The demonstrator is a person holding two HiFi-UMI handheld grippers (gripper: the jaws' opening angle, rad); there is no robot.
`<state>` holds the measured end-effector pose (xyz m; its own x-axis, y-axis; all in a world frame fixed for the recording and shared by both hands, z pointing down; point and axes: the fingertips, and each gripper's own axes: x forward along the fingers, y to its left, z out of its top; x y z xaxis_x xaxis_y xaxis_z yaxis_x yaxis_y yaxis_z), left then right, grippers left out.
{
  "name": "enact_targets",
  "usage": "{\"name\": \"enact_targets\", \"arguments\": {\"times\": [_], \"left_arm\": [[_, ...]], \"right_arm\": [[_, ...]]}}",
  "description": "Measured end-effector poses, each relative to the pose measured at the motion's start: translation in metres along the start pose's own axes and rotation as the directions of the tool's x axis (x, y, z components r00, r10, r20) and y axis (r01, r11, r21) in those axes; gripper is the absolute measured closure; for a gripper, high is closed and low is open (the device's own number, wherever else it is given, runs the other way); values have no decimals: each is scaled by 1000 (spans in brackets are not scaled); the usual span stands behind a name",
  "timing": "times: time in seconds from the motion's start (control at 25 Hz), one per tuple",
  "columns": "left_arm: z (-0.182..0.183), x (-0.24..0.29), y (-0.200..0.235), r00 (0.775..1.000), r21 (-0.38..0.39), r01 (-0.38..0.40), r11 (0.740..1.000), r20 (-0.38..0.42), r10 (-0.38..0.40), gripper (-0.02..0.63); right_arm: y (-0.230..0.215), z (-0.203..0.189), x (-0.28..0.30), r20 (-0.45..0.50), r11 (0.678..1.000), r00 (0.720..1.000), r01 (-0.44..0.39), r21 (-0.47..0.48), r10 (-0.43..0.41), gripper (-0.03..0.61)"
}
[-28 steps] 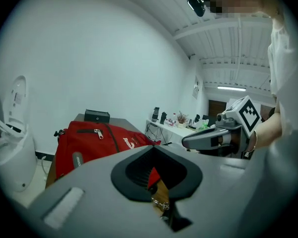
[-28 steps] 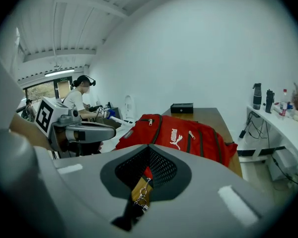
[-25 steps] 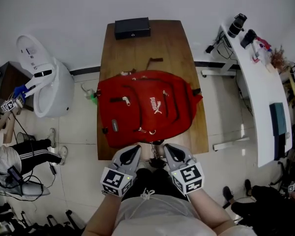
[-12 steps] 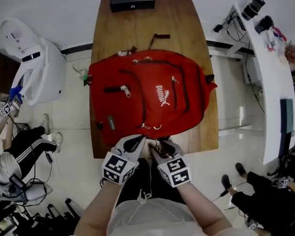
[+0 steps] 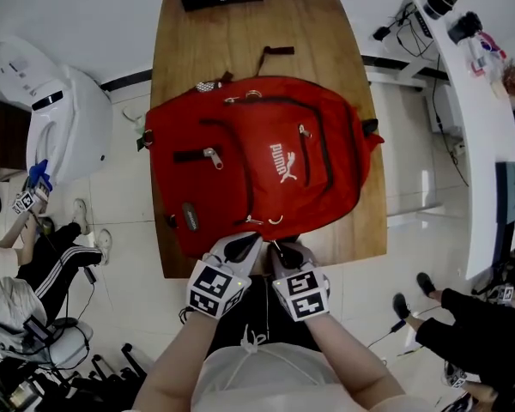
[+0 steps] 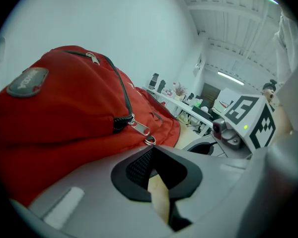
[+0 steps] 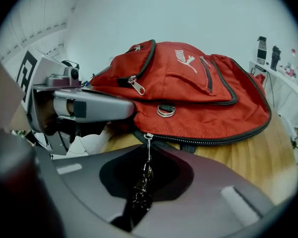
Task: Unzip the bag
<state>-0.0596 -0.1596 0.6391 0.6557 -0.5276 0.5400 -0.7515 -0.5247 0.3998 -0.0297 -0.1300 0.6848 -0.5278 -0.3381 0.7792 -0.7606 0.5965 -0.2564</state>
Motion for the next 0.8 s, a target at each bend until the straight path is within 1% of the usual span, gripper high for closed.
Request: {"name": "enact_targets", "arguments": {"times": [0.2, 0.36, 0.48, 0.64, 0.8], "left_arm": [[-3, 5, 4, 999, -44, -29, 999, -17, 28, 607], [-6, 8, 7, 996, -59, -66, 996, -56, 63, 607], [-6, 9, 9, 994, -73, -81, 994, -74, 76, 607], [-7, 10, 10, 991, -77, -104, 992, -88, 97, 607], [-10, 12, 13, 985, -109, -130, 986, -129, 115, 607]], "right_arm": [[-3, -2, -5, -21, 998, 998, -53, -36, 52, 558], [-18, -6, -11, -38, 996, 998, -47, -70, 44, 558], [-30, -8, -16, -53, 997, 997, -60, -51, 57, 555], [-42, -11, -21, -102, 994, 991, -88, -65, 81, 555], [-63, -13, -28, -153, 992, 986, -79, -94, 64, 546]]}}
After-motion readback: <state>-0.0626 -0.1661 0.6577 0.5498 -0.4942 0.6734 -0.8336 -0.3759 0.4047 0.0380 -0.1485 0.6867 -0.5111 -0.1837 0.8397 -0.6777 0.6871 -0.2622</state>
